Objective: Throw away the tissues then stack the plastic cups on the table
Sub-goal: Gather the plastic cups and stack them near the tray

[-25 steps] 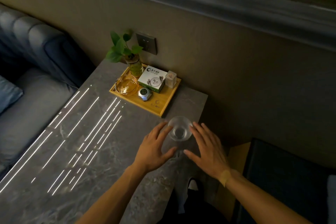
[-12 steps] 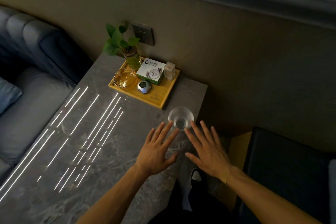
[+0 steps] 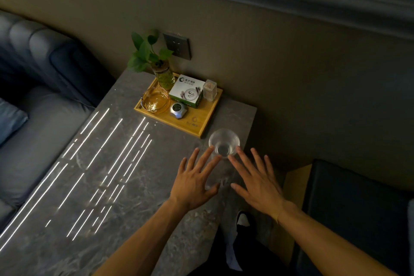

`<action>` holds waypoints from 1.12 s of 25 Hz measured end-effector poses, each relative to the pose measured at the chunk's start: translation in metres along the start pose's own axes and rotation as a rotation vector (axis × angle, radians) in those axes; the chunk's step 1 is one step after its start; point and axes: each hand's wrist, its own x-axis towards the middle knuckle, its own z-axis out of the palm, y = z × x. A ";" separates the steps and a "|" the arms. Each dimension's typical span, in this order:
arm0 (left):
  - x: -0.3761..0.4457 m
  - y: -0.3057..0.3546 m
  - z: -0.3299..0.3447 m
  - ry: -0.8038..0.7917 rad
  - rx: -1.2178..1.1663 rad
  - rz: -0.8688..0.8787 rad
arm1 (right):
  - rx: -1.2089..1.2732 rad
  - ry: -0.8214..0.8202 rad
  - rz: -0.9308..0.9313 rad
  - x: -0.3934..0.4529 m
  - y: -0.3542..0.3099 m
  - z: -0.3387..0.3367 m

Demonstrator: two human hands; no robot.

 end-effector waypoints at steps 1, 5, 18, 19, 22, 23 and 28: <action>0.003 -0.001 -0.002 -0.002 0.005 0.000 | 0.001 -0.002 0.004 0.003 0.001 -0.001; 0.019 -0.004 -0.010 -0.021 0.019 -0.001 | 0.020 -0.008 0.018 0.016 0.007 -0.010; 0.074 -0.016 -0.034 -0.060 0.094 -0.013 | -0.014 -0.035 0.070 0.064 0.023 -0.033; 0.078 -0.016 -0.036 -0.059 0.102 -0.012 | -0.012 -0.036 0.073 0.069 0.025 -0.035; 0.091 -0.019 -0.039 -0.058 0.117 -0.012 | -0.013 -0.036 0.082 0.080 0.029 -0.040; 0.095 -0.020 -0.040 -0.055 0.124 -0.013 | -0.014 -0.041 0.084 0.084 0.030 -0.042; 0.114 -0.023 -0.044 -0.055 0.136 -0.022 | -0.012 -0.073 0.100 0.100 0.034 -0.052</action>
